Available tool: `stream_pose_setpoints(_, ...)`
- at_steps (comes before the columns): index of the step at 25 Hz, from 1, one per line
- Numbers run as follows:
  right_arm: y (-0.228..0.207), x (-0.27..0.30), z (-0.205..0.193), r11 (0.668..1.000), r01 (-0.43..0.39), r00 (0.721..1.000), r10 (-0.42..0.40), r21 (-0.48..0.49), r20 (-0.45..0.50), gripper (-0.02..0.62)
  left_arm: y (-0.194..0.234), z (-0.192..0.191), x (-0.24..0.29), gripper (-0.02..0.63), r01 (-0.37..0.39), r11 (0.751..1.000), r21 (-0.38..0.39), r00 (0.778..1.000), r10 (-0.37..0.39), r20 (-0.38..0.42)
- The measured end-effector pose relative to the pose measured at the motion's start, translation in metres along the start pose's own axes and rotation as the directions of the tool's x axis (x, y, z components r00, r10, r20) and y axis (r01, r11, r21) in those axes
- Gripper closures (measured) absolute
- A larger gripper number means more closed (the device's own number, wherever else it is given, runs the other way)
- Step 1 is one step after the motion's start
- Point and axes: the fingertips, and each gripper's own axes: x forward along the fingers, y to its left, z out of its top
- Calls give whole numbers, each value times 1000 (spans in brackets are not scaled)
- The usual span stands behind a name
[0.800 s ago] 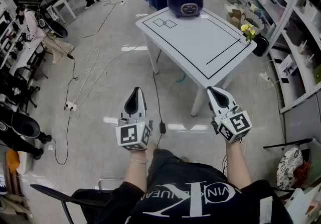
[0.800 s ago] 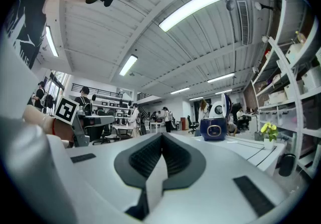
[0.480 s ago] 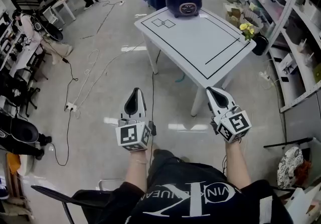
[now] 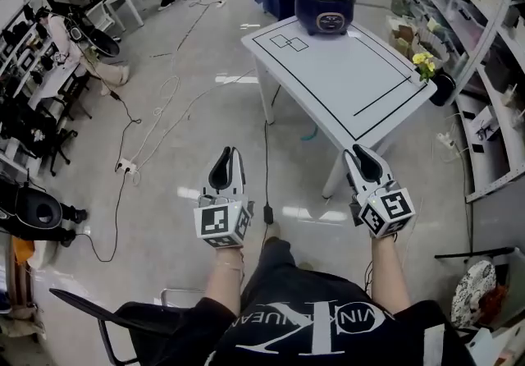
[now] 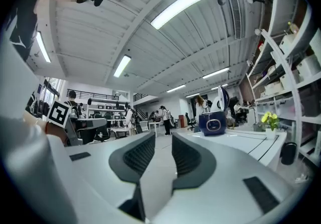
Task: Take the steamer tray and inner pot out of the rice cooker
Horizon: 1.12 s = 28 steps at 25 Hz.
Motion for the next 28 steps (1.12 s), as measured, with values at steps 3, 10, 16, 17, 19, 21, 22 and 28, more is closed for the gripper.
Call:
stream_pose_setpoints(3, -2, 17, 1, 1000, -11, 1000, 11, 7, 3, 485, 15, -3, 11, 583, -17, 1000, -19, 1000, 17, 3)
stream_pose_setpoints(10, -25, 76, -2, 1000, -7, 1000, 7, 22, -9, 472, 41, -11, 73, 517, 7, 1000, -27, 1000, -7, -2)
stream_pose_setpoints(16, -41, 144, -1, 999, 19, 1000, -18, 39, -24, 471, 79, -13, 138, 517, 30, 999, -26, 999, -31, -32)
stream_pose_setpoints(17, -44, 154, -1, 999, 24, 999, -23, 42, -24, 471, 85, -13, 148, 517, 33, 999, -26, 999, -34, -34)
stream_pose_setpoints(19, -49, 174, -2, 998, 35, 999, -34, 51, -29, 471, 97, -15, 169, 517, 41, 999, -26, 998, -42, -41)
stream_pose_setpoints(21, -54, 193, -5, 997, 47, 998, -45, 57, -38, 471, 109, -17, 188, 517, 52, 998, -28, 997, -53, -49)
stream_pose_setpoints(22, -56, 203, -6, 997, 53, 998, -51, 58, -41, 471, 115, -18, 198, 517, 57, 998, -30, 997, -59, -52)
stream_pose_setpoints(28, -70, 262, -4, 993, 104, 994, -103, 56, -28, 469, 152, -19, 259, 512, 100, 995, -21, 994, -101, -48)
